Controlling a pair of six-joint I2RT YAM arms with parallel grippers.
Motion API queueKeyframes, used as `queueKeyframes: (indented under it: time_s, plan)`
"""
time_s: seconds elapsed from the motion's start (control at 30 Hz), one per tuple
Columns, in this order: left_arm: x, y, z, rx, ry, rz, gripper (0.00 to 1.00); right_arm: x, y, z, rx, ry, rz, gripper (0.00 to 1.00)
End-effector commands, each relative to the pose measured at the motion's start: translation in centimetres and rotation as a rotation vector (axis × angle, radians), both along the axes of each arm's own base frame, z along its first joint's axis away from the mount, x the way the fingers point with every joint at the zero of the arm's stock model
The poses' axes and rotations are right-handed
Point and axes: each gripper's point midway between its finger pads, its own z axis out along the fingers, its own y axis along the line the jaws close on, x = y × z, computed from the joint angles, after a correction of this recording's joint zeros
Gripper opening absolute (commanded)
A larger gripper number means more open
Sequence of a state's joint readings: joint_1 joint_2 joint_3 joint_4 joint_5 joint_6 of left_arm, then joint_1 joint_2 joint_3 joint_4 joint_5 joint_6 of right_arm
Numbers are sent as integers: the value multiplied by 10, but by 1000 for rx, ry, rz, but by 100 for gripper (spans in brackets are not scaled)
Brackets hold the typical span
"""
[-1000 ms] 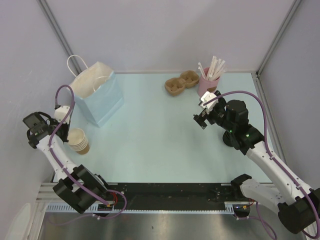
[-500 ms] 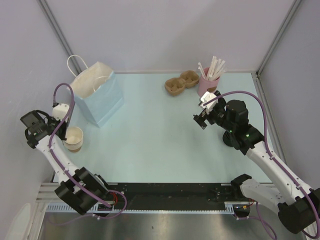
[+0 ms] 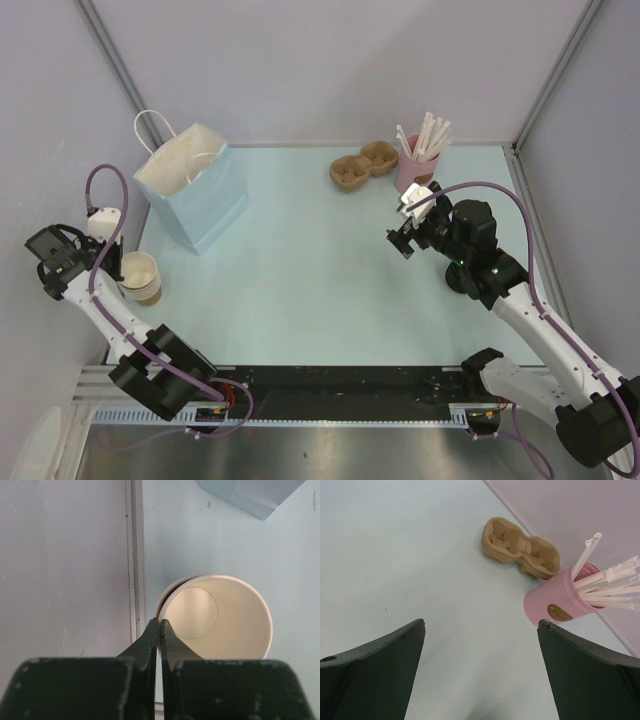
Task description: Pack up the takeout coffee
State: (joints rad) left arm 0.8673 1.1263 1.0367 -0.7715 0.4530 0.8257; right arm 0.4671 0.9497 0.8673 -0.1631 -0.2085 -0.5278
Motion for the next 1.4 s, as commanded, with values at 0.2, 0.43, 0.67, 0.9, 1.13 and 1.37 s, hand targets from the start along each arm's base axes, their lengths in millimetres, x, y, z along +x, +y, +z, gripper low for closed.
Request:
queueKeyframes:
  time_s: [0.2, 0.43, 0.67, 0.9, 1.13, 1.37]
  plan:
    - [11, 4, 34, -71, -127, -18, 0, 1, 0, 9, 12, -31, 7, 100]
    - [10, 1, 49, -74, -180, -22, 0, 1, 0, 7, 9, -26, 7, 100]
    - [11, 5, 71, -56, -252, 5, 0, 2, -1, 8, 10, -29, 2, 100]
    - [13, 10, 90, -55, -314, 37, 0, 2, -1, 8, 10, -29, 2, 100]
    - [13, 2, 113, -45, -383, 20, 0, 2, 0, 7, 9, -26, 4, 100]
    - [10, -23, 135, -48, -434, -48, 0, 2, 0, 9, 13, -31, 2, 100]
